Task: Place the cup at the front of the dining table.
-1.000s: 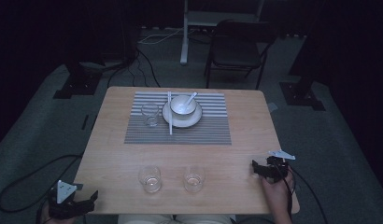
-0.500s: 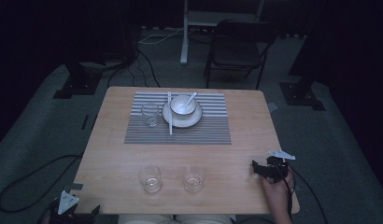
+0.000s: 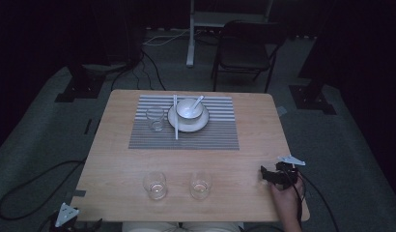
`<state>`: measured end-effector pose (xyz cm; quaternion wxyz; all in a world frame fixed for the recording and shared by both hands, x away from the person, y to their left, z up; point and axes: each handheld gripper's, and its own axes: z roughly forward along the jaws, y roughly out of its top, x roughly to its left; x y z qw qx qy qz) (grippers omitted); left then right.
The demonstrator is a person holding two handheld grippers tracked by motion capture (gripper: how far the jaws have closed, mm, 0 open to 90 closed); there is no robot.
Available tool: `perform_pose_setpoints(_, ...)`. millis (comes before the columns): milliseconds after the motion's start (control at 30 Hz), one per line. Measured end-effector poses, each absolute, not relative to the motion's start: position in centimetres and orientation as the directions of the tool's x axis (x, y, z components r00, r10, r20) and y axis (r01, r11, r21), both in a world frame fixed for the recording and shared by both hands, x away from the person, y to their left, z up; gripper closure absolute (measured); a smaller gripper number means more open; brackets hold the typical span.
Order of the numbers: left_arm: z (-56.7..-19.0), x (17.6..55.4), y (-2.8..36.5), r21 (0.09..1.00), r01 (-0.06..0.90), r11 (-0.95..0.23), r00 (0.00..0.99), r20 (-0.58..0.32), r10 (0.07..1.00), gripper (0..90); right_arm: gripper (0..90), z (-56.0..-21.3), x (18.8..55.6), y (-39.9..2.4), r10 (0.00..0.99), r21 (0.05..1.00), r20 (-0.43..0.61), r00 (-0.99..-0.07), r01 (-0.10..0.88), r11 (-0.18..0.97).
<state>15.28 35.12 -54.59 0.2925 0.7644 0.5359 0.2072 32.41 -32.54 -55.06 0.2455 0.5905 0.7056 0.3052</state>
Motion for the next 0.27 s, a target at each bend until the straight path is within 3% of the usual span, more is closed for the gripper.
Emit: perform_pose_setpoints(267, -54.89, 15.36, 34.29, 0.638, 0.693, -0.336, 0.347, 0.113, 0.931, 0.0, 11.8, -55.05, 32.41, -32.55, 0.983, 0.721, 0.014, -0.182, 0.683, 0.117)
